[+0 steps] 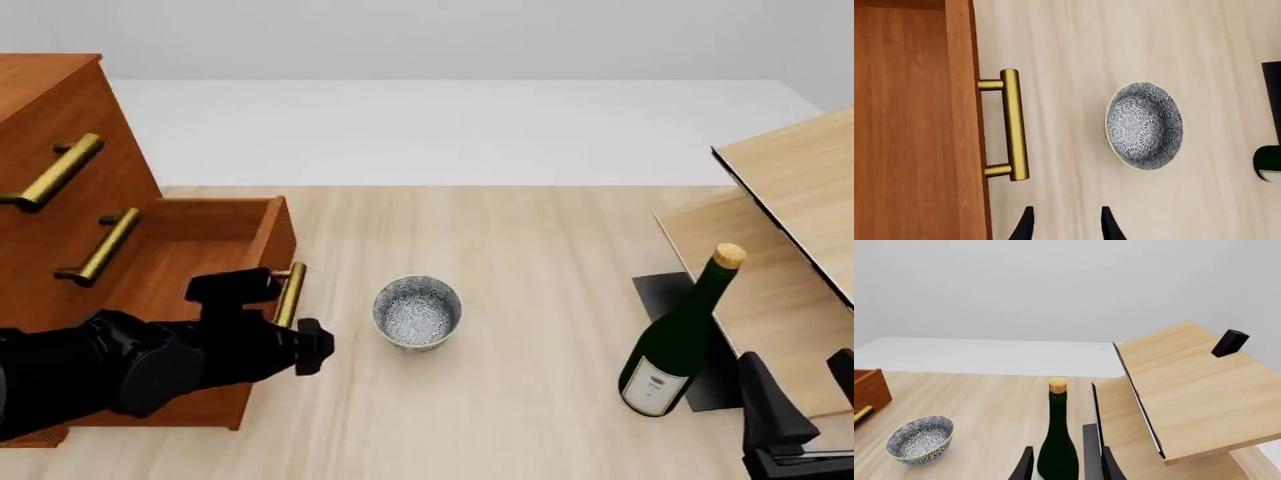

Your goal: Close the bottom drawer of the cabinet and open the top drawer.

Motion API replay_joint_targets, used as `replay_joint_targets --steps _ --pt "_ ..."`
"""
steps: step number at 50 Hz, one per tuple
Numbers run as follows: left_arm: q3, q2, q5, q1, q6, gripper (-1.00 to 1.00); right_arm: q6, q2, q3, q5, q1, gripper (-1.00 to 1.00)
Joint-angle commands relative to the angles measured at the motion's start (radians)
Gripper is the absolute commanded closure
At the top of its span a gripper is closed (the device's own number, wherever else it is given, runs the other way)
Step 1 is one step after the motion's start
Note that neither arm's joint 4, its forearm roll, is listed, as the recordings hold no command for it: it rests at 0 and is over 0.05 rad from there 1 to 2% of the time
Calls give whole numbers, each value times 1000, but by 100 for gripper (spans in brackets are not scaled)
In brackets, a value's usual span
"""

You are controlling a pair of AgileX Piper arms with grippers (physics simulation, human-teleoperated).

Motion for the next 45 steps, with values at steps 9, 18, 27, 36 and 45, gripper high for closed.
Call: replay_joint_targets --steps 9,18,27,36,45 --pt "-32 78 35 89 151 -100 2 -9 1 8 3 -100" --pt "-33 102 43 112 193 -100 3 -9 0 8 2 -100" --pt "-29 121 53 161 269 -100 7 -8 1 8 3 -100" --pt "-5 133 52 176 270 -100 9 -8 0 7 6 -100" --pt "19 122 56 216 304 -100 12 -3 0 2 10 -100"
